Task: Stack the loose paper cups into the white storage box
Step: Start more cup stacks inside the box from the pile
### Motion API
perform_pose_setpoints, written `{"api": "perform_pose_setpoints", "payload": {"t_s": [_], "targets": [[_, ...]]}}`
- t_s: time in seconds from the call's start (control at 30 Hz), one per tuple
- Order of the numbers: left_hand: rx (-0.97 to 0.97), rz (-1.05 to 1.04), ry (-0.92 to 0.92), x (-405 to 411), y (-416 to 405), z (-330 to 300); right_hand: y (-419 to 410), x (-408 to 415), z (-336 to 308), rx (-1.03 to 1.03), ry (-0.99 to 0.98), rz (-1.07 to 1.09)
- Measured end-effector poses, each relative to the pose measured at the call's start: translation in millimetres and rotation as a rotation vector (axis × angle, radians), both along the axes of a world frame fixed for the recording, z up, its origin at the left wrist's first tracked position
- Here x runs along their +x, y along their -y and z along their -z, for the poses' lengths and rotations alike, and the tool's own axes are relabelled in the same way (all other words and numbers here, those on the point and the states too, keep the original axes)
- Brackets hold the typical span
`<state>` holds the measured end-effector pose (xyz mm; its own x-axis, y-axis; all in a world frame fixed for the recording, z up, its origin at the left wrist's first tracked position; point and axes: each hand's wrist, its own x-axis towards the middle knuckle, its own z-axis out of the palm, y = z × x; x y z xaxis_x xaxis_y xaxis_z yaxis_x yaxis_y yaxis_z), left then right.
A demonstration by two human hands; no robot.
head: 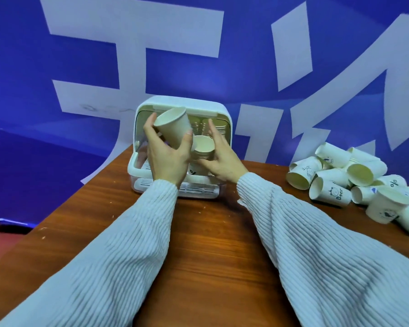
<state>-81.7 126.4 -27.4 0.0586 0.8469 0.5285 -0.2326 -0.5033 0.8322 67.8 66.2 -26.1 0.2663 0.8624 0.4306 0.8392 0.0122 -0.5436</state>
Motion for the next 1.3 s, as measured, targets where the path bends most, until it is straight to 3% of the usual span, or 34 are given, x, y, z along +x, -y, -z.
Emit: {"api": "perform_pose_setpoints", "payload": {"t_s": [0.1, 0.23, 0.37, 0.53, 0.83, 0.93, 1.0, 1.13, 1.2, 1.3], "targets": [[0.049, 0.084, -0.080, 13.9, -9.7, -15.9, -1.4, -1.8, -0.5, 0.011, -0.156, 0.007], [0.265, 0.034, -0.425, 33.6, -19.8, -18.3, -0.3, 1.9, -0.2, 0.018, -0.198, 0.027], [0.279, -0.040, -0.636, 32.1, -23.0, -2.4, 0.3, 2.7, 7.1, 0.031, -0.223, 0.036], [0.323, -0.078, -0.739, 29.2, -23.6, 3.4, -3.0, 0.6, 16.6, 0.067, -0.333, 0.041], [0.295, -0.116, -0.824, 30.0, -20.6, 5.3, 14.6, -1.2, 24.4, 0.033, -0.229, 0.004], [0.366, -0.144, -0.835, 34.4, -19.6, 6.8, 48.0, 6.6, 28.3, 0.087, -0.246, 0.156], [0.439, -0.221, -0.750, 40.0, -7.7, 12.4, 78.4, 24.1, 36.5, 0.132, -0.215, 0.362], [0.606, -0.150, -0.544, 64.7, 43.5, 27.0, 137.1, 74.9, 52.4, 0.189, 0.021, 0.826], [0.633, -0.030, -0.530, 78.3, 70.7, 39.7, 164.9, 101.7, 61.1, 0.072, 0.119, 1.001], [0.657, 0.134, -0.626, 88.4, 98.5, 66.1, 195.4, 132.3, 76.3, -0.190, 0.187, 1.062]]}}
